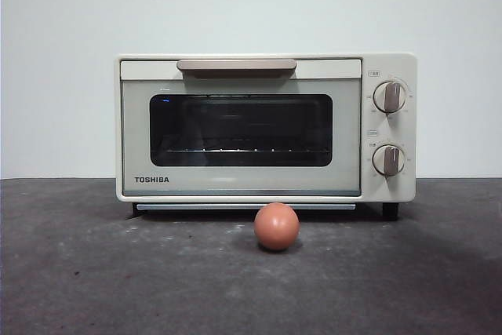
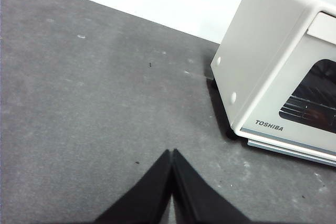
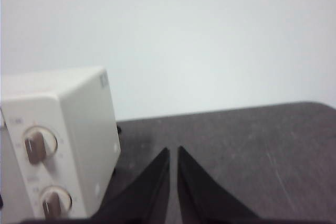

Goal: Eggoven

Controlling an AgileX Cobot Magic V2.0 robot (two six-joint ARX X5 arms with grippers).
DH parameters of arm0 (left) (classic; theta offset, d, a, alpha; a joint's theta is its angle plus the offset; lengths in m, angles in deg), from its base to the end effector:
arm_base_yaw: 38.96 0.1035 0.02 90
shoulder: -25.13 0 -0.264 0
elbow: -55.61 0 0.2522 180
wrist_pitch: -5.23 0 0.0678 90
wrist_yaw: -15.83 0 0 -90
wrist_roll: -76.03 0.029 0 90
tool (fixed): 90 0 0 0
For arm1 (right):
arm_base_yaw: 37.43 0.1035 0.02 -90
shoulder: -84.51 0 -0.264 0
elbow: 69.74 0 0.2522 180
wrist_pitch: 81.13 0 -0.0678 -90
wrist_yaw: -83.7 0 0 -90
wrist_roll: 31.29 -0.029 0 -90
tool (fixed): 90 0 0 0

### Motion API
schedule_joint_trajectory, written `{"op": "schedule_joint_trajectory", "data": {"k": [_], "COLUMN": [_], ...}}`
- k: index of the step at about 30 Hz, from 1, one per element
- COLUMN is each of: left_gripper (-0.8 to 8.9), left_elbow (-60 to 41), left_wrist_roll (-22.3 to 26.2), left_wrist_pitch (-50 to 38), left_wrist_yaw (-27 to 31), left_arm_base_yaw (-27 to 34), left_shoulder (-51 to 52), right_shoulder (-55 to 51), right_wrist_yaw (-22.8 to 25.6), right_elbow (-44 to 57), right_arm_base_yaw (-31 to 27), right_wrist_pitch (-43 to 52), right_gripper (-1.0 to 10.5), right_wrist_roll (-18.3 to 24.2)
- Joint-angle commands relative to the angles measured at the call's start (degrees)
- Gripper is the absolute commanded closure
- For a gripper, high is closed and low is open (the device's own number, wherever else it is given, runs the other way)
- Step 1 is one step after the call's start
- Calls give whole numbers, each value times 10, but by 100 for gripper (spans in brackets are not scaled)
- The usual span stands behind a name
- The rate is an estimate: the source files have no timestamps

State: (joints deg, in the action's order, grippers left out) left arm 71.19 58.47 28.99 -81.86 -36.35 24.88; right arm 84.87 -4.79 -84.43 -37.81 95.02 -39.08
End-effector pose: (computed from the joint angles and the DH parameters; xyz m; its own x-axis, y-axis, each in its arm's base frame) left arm 0.0948 0.0004 0.1572 0.9854 -0.0890 -0.1453 0.0389 0.9476 -0.3171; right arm 0.0955 -0.0014 0.1852 0.9828 -0.0329 0.1818 0.0076 0.9904 0.1380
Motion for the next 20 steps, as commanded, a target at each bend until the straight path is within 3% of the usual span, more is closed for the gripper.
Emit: {"op": "schedule_joint_trajectory", "data": {"k": [1, 8, 15, 20], "left_gripper": [806, 806, 806, 806], "left_elbow": [-9, 38, 150, 242], "left_wrist_roll": [-28, -63, -54, -5], "left_wrist_pitch": [8, 16, 81, 138], "left_wrist_yaw": [-2, -14, -19, -71], "left_arm_base_yaw": [1, 1, 1, 1], "left_shoulder": [1, 0, -40, -110], "right_shoulder": [-2, -1, 52, 130], "right_wrist_yaw": [-2, -31, -37, -106], "right_elbow": [1, -36, -158, -253], "right_arm_base_yaw": [1, 3, 3, 3], "right_wrist_pitch": [16, -15, -156, -242], "right_gripper": [944, 944, 944, 944], "right_wrist_roll": [-18, -87, -92, -89]}}
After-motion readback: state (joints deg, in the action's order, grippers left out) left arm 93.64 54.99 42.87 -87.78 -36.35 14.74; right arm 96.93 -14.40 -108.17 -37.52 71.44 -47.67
